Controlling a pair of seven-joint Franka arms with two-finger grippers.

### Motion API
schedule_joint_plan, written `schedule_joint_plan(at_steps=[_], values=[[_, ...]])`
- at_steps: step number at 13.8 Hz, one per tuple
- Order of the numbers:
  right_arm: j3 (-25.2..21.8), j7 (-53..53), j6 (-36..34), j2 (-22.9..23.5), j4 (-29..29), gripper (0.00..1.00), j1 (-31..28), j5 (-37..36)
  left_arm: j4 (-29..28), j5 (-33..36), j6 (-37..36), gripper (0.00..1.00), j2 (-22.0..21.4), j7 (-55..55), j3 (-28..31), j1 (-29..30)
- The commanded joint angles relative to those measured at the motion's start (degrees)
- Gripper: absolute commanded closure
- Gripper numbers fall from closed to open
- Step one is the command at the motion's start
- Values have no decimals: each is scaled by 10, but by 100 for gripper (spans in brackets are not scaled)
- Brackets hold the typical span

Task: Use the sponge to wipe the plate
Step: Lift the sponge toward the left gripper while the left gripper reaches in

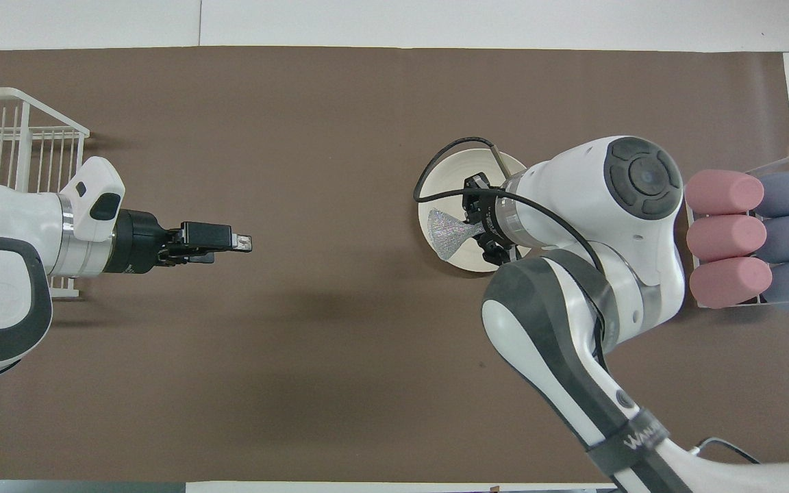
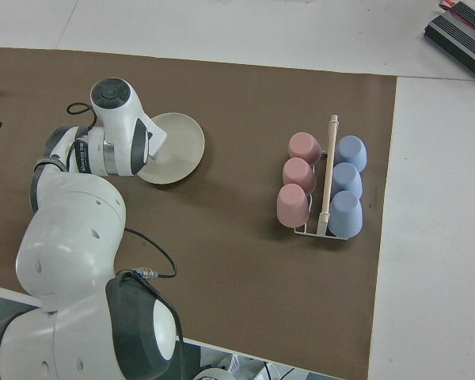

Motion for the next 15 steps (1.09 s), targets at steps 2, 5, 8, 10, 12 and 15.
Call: schedule_joint_plan(at_steps=[2,5,8,10,12,15], values=[[8,86,-142,-56,87,100,15,-31,3,-117,-20,0,-2,-14,-6,-1],[9,139,-216,-96,104,100,21,-32,3,-208,-78,0,-6,-13,-6,1],[13,202,-211,-96,103,100,45,-33,23,-301,-125,0,-5,-16,-4,3],[14,240,-206,-96,103,100,75,-33,23,-334,-128,0,-7,-32,-7,-6],[14,273,-189,-92,103,100,98,-37,20,-338,-144,0,-9,-31,-8,-18],[14,280,-191,-88,103,100,106,-71,20,-359,-150,0,-12,-31,-8,-49]])
